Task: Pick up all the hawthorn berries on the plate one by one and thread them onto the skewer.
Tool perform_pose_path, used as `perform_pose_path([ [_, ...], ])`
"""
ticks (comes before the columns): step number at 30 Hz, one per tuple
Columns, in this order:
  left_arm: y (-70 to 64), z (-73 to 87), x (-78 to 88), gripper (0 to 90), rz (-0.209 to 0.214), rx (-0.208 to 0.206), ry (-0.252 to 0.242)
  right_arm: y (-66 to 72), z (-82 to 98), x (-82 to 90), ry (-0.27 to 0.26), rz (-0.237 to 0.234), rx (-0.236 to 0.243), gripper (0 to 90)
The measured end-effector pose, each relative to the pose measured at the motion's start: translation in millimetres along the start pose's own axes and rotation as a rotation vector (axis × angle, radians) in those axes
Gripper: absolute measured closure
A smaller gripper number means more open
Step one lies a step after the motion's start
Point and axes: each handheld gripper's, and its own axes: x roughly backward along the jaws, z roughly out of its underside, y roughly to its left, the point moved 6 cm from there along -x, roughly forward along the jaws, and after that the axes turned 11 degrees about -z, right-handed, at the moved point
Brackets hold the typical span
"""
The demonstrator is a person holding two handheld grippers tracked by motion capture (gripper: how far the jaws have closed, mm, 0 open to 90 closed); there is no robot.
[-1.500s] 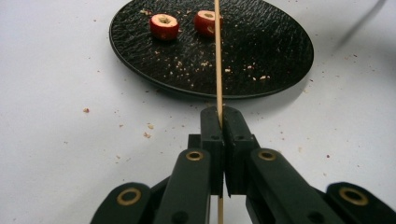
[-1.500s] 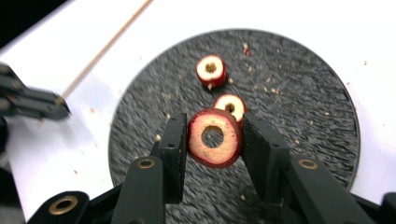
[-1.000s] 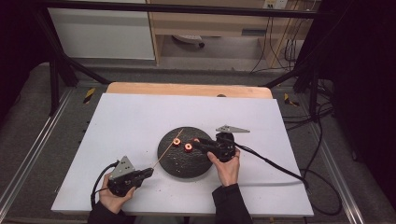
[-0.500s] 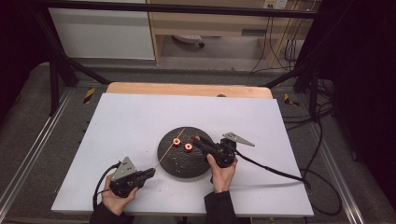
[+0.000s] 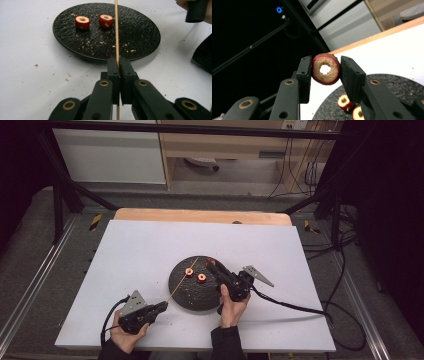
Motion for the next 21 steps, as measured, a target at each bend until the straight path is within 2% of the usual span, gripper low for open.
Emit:
perform_pose_path([
  [10, -9.6, -0.4, -4.8, 87.5, 0.012, 0.003, 0.007, -6.6, -9.0, -6.9, -0.097, 0.014, -0.011, 62.7],
  [14, -13.0, -1.3, -8.9, 87.5, 0.013, 0.014, 0.013, -7.6, -12.1, -8.6, -0.125, 0.004, -0.022, 62.7],
  [21, -22.4, -1.8, -15.4, 87.5, 0.024, 0.005, 0.021, -8.7, -12.2, -9.9, -0.162, 0.004, -0.035, 62.8],
])
